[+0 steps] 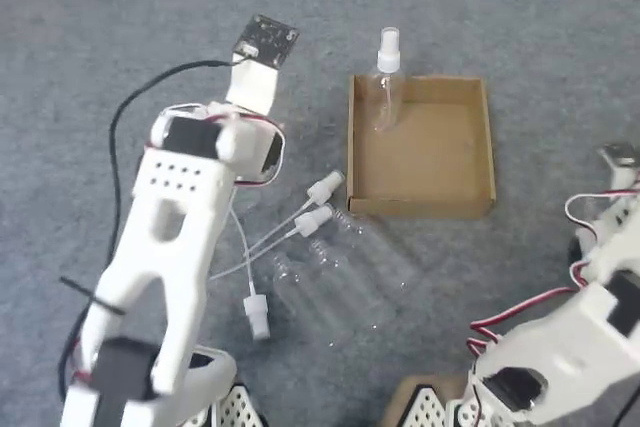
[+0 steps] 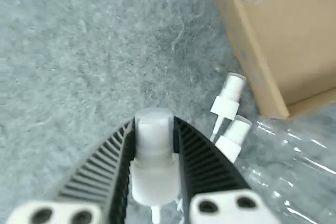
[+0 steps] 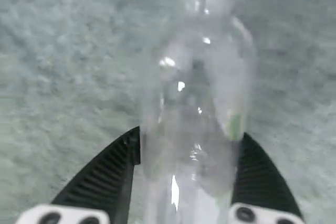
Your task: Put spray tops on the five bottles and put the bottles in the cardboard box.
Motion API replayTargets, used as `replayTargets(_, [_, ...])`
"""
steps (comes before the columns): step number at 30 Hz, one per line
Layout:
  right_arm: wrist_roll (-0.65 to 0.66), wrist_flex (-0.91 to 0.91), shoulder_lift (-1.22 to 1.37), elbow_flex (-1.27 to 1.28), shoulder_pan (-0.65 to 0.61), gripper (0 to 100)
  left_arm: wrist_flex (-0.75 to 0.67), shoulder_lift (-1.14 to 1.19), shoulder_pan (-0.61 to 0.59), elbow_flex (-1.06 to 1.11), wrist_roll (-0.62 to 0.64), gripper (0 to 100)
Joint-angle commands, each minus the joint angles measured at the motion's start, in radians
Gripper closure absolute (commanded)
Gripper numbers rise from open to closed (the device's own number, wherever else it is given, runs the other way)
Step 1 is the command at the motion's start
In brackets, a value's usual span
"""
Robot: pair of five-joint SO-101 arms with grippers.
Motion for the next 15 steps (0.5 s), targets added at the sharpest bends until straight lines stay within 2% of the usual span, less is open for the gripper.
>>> replayTargets(1, [-0.009, 0.099, -0.022, -0.127, -0.054, 75.7, 0.006, -0.132, -0.005, 0.033, 0.014, 99])
replayTargets(9, [-0.011, 0.265, -0.018, -0.351, -0.133, 75.8, -0.178, -0.316, -0.005, 0.344, 0.012, 99])
replayTargets(15, [-0.005, 0.271, 0.002, -0.404, -0.153, 76.0, -0.319, -0.394, -0.005, 0.526, 0.012, 99])
